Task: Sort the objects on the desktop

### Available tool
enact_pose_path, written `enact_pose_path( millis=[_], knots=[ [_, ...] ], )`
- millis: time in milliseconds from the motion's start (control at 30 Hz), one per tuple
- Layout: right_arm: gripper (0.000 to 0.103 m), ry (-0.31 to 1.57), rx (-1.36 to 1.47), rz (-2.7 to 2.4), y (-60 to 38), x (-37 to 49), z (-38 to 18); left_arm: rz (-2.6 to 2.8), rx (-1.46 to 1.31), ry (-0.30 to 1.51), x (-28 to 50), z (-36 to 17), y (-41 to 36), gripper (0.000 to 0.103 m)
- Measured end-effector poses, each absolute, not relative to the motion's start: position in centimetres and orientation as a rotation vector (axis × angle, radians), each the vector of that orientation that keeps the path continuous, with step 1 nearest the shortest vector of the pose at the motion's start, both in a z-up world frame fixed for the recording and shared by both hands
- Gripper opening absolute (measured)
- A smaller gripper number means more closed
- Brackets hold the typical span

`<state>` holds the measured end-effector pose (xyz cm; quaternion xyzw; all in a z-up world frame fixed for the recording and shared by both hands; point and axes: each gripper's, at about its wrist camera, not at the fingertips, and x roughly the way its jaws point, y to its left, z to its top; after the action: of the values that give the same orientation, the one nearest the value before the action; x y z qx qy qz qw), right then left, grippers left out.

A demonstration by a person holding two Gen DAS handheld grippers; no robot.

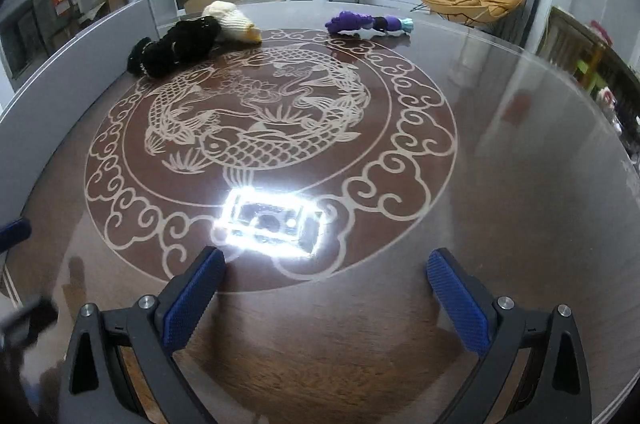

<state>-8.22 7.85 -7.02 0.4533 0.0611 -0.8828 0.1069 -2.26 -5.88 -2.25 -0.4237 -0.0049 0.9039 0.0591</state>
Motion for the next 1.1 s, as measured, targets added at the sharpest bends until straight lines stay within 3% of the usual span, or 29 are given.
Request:
enact_pose_path(
  millis=[233,367,467,1100],
  knots=[
    [0.103,0.18,1.335,-2.597,7.7,-8.3,-7.0,2.775,-1.378,0.065,-5.3,-4.4,-6.3,0.095],
    [0.103,0.181,1.335,-2.597,7.8,-8.2,-7.0,2.764,-1.384,0.018,-5.6,-4.8,-6.8,0.097],
    [0.103,0.181,1.335,-2.597,7.7,-8.5,-7.0,2.74,-1.404,0.057,-5.5,-5.0,-6.3,0.103],
    [0.103,0.181,1.335,-2.596,7.7,-8.5,-7.1,2.738,-1.401,0.05,-5.3,-4.8,-6.2,0.103]
  ],
)
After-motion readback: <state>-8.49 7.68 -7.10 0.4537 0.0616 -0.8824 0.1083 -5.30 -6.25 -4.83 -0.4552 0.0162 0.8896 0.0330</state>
